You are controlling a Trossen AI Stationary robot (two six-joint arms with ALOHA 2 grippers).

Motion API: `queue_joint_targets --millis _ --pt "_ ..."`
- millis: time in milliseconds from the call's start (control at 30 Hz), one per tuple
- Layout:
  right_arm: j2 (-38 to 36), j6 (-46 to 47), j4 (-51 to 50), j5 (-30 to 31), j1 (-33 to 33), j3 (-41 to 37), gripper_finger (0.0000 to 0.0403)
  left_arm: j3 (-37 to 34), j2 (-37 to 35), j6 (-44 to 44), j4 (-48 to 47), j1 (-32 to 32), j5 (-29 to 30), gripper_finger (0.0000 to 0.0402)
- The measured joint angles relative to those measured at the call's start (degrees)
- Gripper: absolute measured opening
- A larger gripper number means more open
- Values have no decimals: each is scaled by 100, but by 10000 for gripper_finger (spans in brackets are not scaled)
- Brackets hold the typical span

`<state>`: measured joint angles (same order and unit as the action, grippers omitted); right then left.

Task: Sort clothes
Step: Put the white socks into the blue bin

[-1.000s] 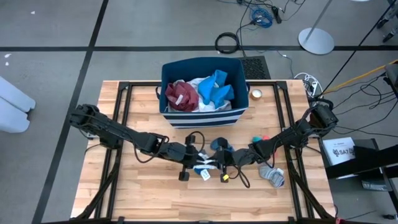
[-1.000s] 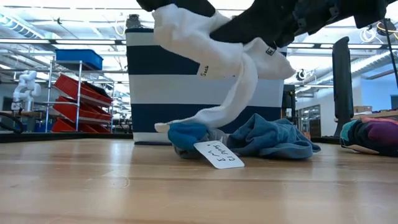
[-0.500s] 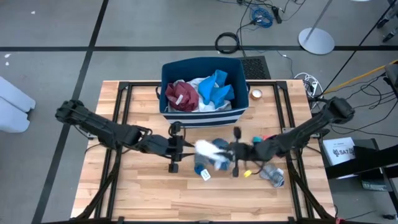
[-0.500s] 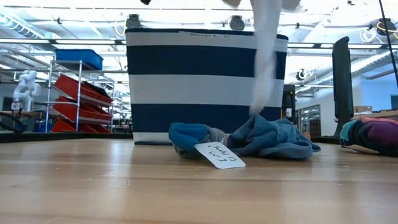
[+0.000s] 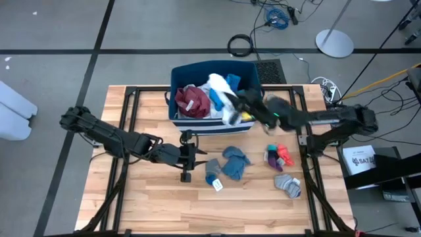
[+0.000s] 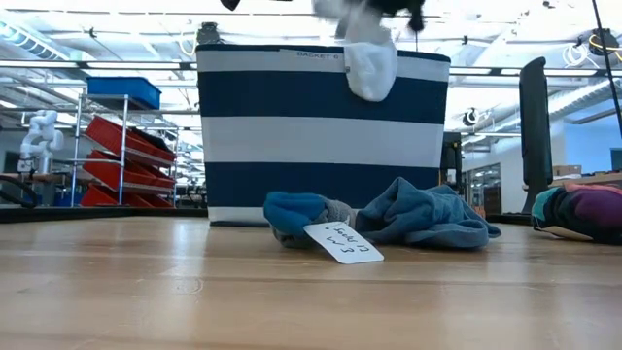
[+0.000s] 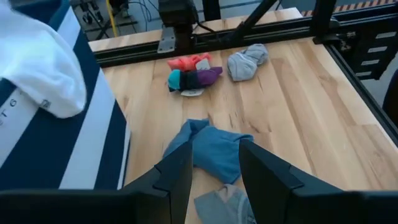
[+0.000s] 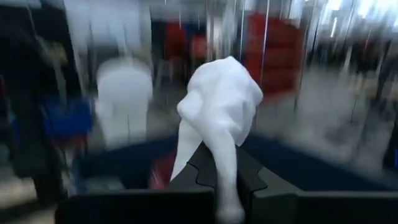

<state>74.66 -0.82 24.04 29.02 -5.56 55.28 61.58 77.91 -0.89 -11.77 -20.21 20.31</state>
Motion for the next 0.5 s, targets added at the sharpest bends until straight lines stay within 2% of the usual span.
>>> queue_joint_targets --millis 100,200,367,500 --pt "520 657 -1446 -452 -633 655 4 0 0 -6 -2 -2 1 141" --pt "922 1035 -2368 -639 -988 1308 18 -2 0 7 -12 -6 1 141" --pt "1407 1035 -3462 -1275 -1213 2345 50 -2 0 19 -99 -6 1 141" --pt "1636 933 -4337 -1426 -1208 3090 88 -2 0 20 -98 -6 1 141"
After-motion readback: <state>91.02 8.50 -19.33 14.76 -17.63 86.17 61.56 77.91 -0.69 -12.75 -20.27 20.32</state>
